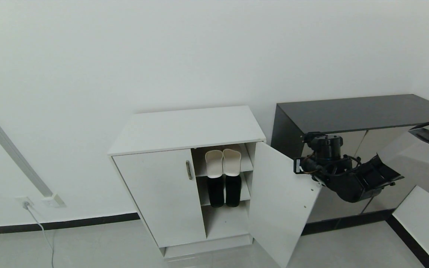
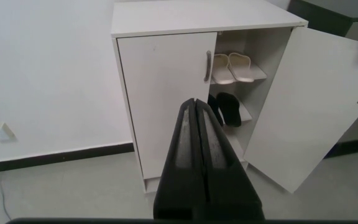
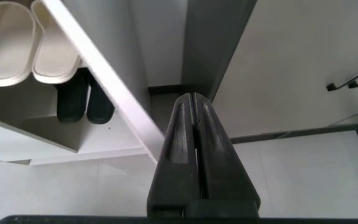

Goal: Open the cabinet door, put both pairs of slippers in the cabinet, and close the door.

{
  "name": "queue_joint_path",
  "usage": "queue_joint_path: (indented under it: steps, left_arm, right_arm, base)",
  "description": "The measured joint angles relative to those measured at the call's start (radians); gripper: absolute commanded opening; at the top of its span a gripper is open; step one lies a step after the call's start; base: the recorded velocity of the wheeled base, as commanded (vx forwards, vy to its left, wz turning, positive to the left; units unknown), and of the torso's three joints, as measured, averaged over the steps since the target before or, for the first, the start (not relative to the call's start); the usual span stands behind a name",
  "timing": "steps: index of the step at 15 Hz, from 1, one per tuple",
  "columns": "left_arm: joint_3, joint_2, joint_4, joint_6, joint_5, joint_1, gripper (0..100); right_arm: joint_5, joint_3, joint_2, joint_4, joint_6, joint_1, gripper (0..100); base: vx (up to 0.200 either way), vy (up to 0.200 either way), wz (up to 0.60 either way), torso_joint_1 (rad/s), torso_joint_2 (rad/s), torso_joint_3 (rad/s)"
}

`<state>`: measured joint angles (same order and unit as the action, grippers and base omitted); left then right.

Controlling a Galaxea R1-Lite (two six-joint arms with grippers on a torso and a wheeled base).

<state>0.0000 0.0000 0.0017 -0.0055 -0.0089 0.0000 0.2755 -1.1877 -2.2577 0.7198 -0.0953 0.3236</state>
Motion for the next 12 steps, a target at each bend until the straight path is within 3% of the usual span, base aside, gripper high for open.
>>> queue_joint_path:
  steps: [7, 12]
  left_arm:
    - [0.000, 0.000, 0.000, 0.000, 0.000, 0.000, 0]
    - [0.000, 0.000, 0.000, 0.000, 0.000, 0.000, 0]
  right_arm:
    - [0.000, 0.011, 0.009, -0.022, 0.000, 0.012, 0]
    - [0.000, 0.081, 0.076, -0.058, 0.000, 0.106, 0]
  base:
    - [0.000, 0.000, 0.00, 0.000, 0.00, 0.000]
    - [0.000, 0.000, 0.00, 0.000, 0.00, 0.000]
